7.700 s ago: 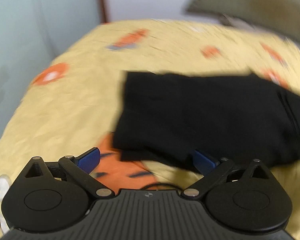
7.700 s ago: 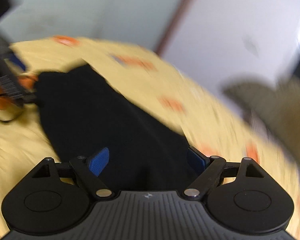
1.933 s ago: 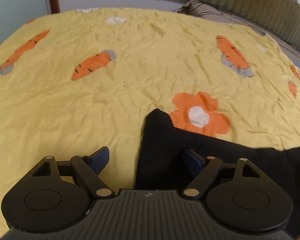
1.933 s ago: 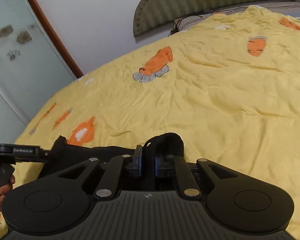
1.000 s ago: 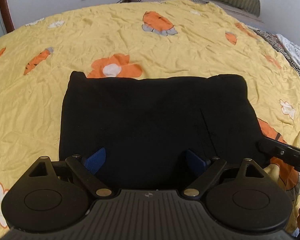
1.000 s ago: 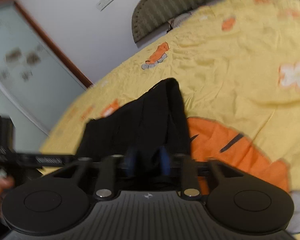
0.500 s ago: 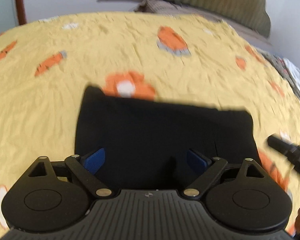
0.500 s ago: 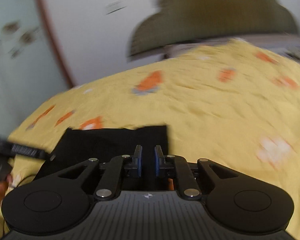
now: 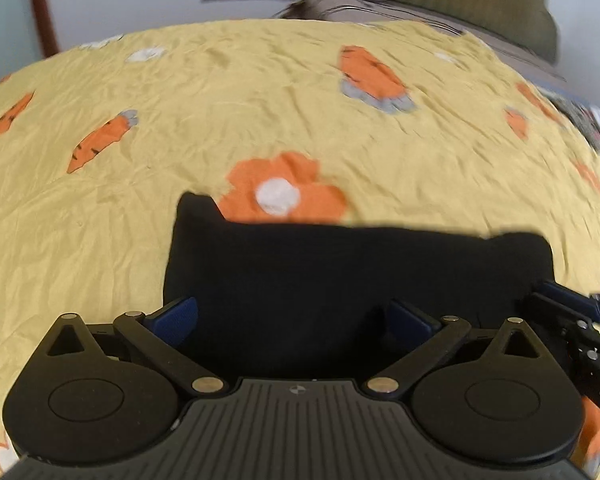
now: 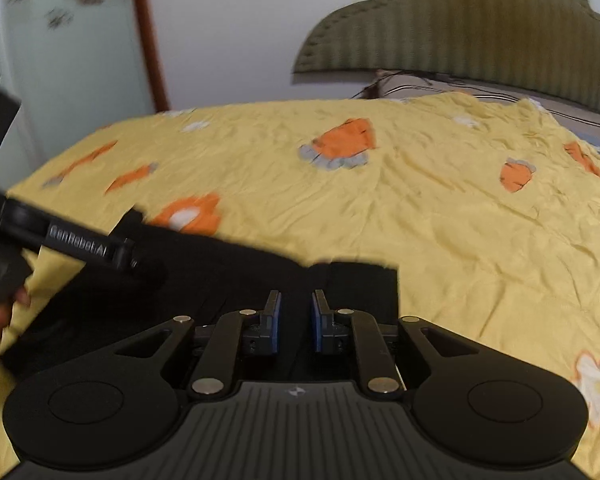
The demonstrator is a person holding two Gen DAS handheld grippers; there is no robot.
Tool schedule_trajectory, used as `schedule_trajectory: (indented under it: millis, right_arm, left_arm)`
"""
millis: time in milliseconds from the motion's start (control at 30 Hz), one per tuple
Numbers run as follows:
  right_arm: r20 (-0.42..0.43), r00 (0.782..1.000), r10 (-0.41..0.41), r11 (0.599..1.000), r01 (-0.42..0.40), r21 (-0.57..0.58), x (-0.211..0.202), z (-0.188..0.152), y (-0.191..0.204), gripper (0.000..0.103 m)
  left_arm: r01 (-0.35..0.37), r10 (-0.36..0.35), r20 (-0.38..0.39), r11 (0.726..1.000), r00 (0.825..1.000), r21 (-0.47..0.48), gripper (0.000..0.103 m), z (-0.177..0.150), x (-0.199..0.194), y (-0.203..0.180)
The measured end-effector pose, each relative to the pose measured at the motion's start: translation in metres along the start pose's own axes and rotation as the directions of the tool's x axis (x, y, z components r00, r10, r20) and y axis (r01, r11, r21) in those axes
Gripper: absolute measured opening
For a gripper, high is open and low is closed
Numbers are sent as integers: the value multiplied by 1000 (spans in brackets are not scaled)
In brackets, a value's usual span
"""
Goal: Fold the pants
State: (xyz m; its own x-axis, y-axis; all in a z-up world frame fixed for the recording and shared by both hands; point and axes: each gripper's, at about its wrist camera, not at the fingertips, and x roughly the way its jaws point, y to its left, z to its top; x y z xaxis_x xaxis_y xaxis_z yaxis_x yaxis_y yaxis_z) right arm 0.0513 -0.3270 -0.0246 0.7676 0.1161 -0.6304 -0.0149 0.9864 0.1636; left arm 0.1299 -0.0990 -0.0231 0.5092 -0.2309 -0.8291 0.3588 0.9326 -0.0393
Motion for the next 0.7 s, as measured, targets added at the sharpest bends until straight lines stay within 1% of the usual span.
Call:
schedule_trajectory:
  millis: [33,67,100,133,167,200,267,300,333,367,400,433,467,500,533,567,600,633,667,700]
  right_arm:
    - [-15,1000,-8,1000,7,-21,0,-7,2,23]
    - [-28,999,-32,998,30,-57,-1,-15,4,24]
    - [-18,999,-41,996,40,-82,0,-22,3,29]
    - [-7,999,-38,997,38,-70,-3,-24,2,30]
    - [-11,999,-46,998,46,-39,-7,-23,0,32]
    - [-7,998,-70,997,70,-23,-12,-22,0,33]
    - [30,993,-110,993,111,-35,-25,-23,6,34]
    - [44,995,-90,995,92,-41,-30,-24,11,35]
    - [47,998,-46,998,48,-49,-31,-26,14,40]
    - [35,999,13,998,-11,-68,-30,-29,21,52]
    - [16,999,36,994,-34,-104,-27,-33,28,59]
    - [-3,1000,-7,988,7,-152,-21,-39,35,62]
    - [2,997,-82,978,81,-194,-16,-42,42,62]
    - [27,992,-119,970,122,-209,-18,-42,48,62]
    - [55,994,-97,972,106,-211,-23,-40,54,62]
    - [83,996,-19,977,36,-210,-30,-38,62,62]
    - [98,993,58,976,-35,-214,-34,-36,70,62]
    - [105,986,129,968,-102,-229,-38,-36,80,62]
    - [101,978,181,956,-151,-253,-37,-36,92,62]
    - [90,975,205,946,-173,-274,-34,-37,101,62]
  left_arm:
    - [-11,11,-18,999,1000,44,103,-8,3,-4]
    - [-21,25,-41,996,999,82,103,-15,6,-7]
    - [-21,24,-35,994,999,106,103,-23,4,-7]
    - [-18,19,-9,994,1000,112,103,-32,-5,-4]
    - [-25,26,-5,993,1000,117,103,-38,-13,-1]
    - [-44,45,-6,992,999,118,103,-44,-21,5]
    - [-105,104,13,989,994,104,103,-57,-35,20]
    - [-146,145,23,984,989,100,103,-65,-42,29]
    - [-182,180,23,978,983,100,103,-71,-47,36]
    - [-206,206,17,973,978,104,103,-78,-51,44]
    - [-227,227,6,968,974,106,103,-84,-54,52]
    - [-242,243,-6,966,970,93,102,-90,-58,62]
    - [-262,264,-18,963,964,68,102,-95,-63,71]
    - [-286,288,-31,957,957,45,100,-99,-67,79]
    - [-295,296,-31,955,955,22,100,-104,-73,87]
    - [-285,285,-26,958,958,12,100,-107,-78,91]
    - [-257,258,-21,966,966,12,100,-110,-83,93]
    - [-206,206,-18,978,978,32,101,-114,-87,92]
    - [-162,163,-14,985,986,59,102,-116,-90,89]
    - [-127,128,-4,988,992,92,101,-120,-93,83]
